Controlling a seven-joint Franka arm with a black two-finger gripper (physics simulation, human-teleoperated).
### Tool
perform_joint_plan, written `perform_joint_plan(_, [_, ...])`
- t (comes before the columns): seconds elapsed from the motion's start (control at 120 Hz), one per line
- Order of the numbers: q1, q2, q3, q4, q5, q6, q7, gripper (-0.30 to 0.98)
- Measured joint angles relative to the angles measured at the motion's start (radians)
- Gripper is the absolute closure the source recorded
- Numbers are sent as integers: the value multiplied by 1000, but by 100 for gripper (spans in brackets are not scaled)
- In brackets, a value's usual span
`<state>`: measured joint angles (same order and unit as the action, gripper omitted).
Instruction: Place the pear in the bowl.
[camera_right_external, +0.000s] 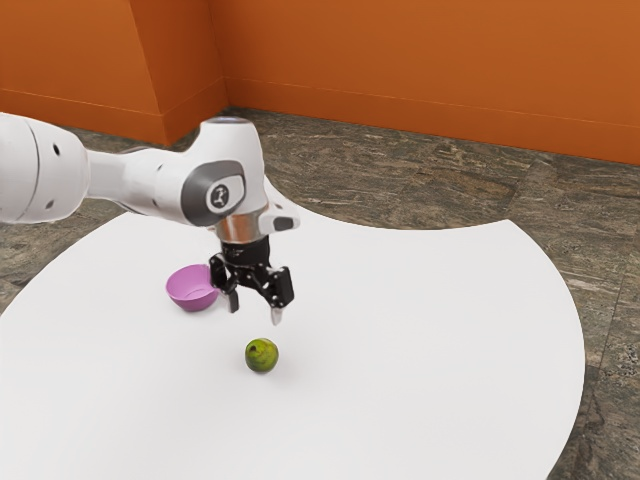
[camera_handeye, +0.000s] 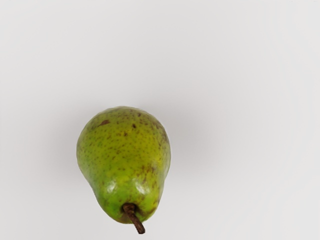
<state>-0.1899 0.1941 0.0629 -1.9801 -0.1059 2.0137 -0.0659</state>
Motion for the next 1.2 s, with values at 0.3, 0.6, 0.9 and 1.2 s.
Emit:
perform_joint_plan(0.3, [-24,62,2,-52,0,137,-75,2])
perform_joint_plan(0.6, [-21,92,3,-70,4,189,-121,3])
perform_joint_plan(0.9, [-6,116,10,-82,5,200,-148,14])
perform_joint_plan(1.2, [1,146,12,-79,5,222,-164,23])
